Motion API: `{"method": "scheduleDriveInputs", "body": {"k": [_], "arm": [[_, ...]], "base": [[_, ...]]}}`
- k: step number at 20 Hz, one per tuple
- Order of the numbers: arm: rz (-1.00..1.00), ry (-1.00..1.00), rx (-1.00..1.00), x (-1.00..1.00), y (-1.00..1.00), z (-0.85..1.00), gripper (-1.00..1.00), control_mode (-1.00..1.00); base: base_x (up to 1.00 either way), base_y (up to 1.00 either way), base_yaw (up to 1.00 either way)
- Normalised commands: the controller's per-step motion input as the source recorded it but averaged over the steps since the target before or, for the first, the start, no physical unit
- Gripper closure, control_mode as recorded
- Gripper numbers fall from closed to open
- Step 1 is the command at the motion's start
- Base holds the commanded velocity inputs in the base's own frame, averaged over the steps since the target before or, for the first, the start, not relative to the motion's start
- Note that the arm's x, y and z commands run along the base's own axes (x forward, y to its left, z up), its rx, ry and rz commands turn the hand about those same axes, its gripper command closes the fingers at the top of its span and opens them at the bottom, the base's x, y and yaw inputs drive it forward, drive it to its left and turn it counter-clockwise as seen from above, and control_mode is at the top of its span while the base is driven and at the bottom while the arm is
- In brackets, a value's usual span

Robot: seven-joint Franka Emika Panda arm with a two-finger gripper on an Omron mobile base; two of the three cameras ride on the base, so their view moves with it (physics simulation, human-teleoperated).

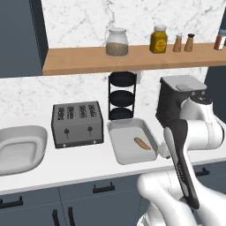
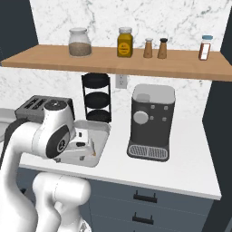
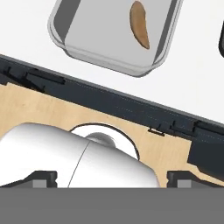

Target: Place one sweet potato and one chicken drumstick in each tupperware on the nearby counter, to pack two identical lunches.

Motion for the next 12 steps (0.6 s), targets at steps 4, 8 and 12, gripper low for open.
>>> {"method": "scheduleDriveInputs", "body": {"k": [4, 8, 12], "arm": [[0.0, 0.0, 0.0, 0.0, 0.0, 0.0, -1.0, 1.0], [0.0, 0.0, 0.0, 0.0, 0.0, 0.0, -1.0, 1.0], [0.0, 0.0, 0.0, 0.0, 0.0, 0.0, -1.0, 1.0]], "base": [[-0.93, -0.59, -0.06], [-1.0, -0.71, -0.08], [-0.87, -0.73, -0.27]]}}
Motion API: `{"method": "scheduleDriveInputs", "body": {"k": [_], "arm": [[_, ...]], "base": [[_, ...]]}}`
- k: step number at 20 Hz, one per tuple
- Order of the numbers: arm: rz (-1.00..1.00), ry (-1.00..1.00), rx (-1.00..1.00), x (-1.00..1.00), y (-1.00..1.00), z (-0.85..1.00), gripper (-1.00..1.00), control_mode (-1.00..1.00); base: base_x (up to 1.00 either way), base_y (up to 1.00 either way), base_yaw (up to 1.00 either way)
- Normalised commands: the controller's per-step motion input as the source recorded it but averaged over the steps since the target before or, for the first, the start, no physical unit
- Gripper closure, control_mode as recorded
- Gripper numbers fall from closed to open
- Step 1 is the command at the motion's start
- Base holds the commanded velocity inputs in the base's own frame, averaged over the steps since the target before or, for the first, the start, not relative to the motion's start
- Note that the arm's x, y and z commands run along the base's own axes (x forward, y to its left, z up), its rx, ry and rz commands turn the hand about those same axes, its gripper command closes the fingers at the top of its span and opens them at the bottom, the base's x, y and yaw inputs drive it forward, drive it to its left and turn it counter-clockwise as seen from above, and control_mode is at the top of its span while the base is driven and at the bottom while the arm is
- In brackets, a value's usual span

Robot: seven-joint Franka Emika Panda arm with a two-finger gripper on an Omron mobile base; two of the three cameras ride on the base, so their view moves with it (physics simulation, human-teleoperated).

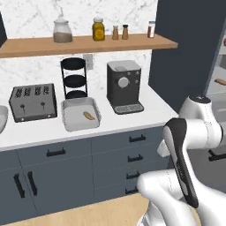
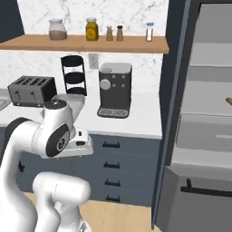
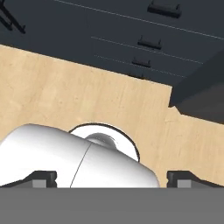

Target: Place one sweet potato and one chicken drumstick in each tupperware on the nearby counter, to pack two identical lunches.

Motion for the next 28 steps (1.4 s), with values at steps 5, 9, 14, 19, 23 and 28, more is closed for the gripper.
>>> {"method": "scheduleDriveInputs", "body": {"k": [5, 9, 14, 19, 23, 28], "arm": [[0.0, 0.0, 0.0, 0.0, 0.0, 0.0, -1.0, 1.0], [0.0, 0.0, 0.0, 0.0, 0.0, 0.0, -1.0, 1.0], [0.0, 0.0, 0.0, 0.0, 0.0, 0.0, -1.0, 1.0], [0.0, 0.0, 0.0, 0.0, 0.0, 0.0, -1.0, 1.0], [0.0, 0.0, 0.0, 0.0, 0.0, 0.0, -1.0, 1.0], [0.0, 0.0, 0.0, 0.0, 0.0, 0.0, -1.0, 1.0]], "base": [[-0.14, -0.86, -0.35], [0.32, -0.97, -0.14], [0.57, -0.62, 0.0], [0.51, -0.62, 0.0], [0.51, -0.38, 0.0], [0.65, -0.17, 0.0]]}}
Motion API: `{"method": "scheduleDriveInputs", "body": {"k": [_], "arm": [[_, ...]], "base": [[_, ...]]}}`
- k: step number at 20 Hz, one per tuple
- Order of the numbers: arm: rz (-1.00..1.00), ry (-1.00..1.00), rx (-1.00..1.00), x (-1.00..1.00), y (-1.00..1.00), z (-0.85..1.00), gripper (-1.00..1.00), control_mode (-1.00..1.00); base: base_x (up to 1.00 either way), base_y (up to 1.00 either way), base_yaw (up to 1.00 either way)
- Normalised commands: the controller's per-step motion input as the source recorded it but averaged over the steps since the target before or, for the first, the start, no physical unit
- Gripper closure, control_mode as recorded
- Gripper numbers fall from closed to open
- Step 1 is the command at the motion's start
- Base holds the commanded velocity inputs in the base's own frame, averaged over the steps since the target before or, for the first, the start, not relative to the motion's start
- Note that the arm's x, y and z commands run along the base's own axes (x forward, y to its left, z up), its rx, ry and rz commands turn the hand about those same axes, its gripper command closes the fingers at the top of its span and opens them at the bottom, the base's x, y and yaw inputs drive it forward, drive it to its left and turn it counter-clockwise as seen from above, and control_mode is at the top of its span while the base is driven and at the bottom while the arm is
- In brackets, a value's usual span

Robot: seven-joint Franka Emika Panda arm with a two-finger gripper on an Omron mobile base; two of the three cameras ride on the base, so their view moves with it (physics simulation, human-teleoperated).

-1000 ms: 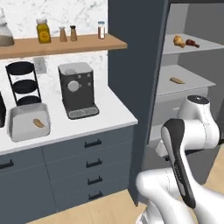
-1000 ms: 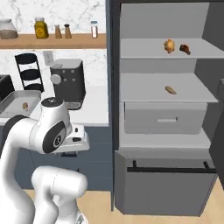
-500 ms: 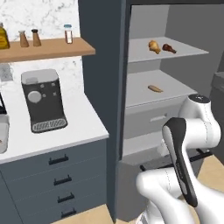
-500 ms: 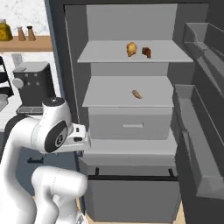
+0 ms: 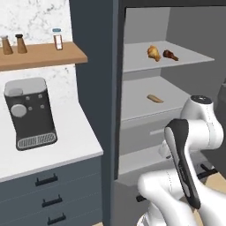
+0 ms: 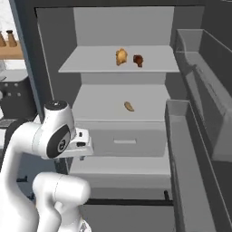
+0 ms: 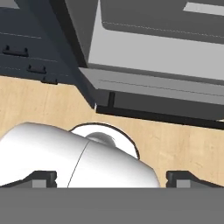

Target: Place one sweet potato and one chicken drumstick in each tupperware on the nearby counter, to pack two identical lunches.

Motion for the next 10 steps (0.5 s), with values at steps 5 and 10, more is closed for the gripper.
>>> {"method": "scheduleDriveInputs", "body": {"k": [5, 10], "arm": [[0.0, 0.0, 0.0, 0.0, 0.0, 0.0, -1.0, 1.0], [0.0, 0.0, 0.0, 0.0, 0.0, 0.0, -1.0, 1.0]], "base": [[0.31, -0.64, 0.0], [0.1, -0.37, 0.0]]}}
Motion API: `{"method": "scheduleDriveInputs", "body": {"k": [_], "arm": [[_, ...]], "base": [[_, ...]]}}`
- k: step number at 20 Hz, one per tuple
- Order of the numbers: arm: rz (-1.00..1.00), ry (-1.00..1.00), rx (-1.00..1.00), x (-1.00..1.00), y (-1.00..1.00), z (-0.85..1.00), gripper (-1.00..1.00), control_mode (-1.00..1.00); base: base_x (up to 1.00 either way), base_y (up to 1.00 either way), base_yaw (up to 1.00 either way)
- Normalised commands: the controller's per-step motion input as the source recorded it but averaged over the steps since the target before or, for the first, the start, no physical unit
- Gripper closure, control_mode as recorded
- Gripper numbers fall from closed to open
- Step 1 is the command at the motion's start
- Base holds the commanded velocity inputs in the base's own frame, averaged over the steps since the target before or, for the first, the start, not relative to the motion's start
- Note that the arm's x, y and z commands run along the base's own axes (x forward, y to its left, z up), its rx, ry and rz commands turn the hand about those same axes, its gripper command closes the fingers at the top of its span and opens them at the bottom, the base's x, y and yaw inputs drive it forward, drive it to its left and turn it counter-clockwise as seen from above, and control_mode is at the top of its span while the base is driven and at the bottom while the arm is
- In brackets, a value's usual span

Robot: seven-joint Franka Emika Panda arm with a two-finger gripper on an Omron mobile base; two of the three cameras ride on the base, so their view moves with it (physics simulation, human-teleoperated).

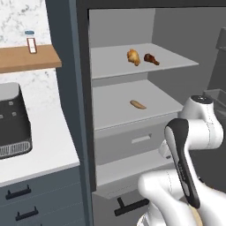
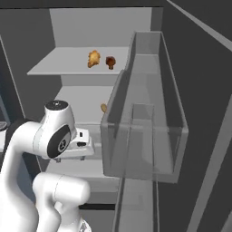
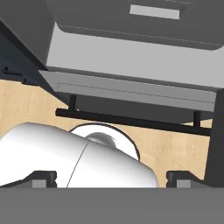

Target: Place one sweet potato and one chicken drumstick in each tupperware on the nearby counter, to pack two identical lunches.

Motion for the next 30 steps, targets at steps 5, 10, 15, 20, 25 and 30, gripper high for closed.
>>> {"method": "scheduleDriveInputs", "body": {"k": [5, 10, 15, 20, 25, 30], "arm": [[0.0, 0.0, 0.0, 0.0, 0.0, 0.0, -1.0, 1.0], [0.0, 0.0, 0.0, 0.0, 0.0, 0.0, -1.0, 1.0], [0.0, 0.0, 0.0, 0.0, 0.0, 0.0, -1.0, 1.0], [0.0, -0.26, 0.0, -0.08, 0.0, 0.39, -1.0, -1.0], [0.0, -0.51, 0.0, 0.07, 0.0, 0.55, -1.0, -1.0], [0.0, -0.24, 0.04, 0.75, 0.0, 0.55, -1.0, -1.0]], "base": [[0.51, 0.11, 0.0], [0.02, 0.0, 0.0], [0.0, 0.0, 0.0], [0.0, 0.0, 0.0], [0.0, 0.0, 0.0], [0.0, 0.0, 0.0]]}}
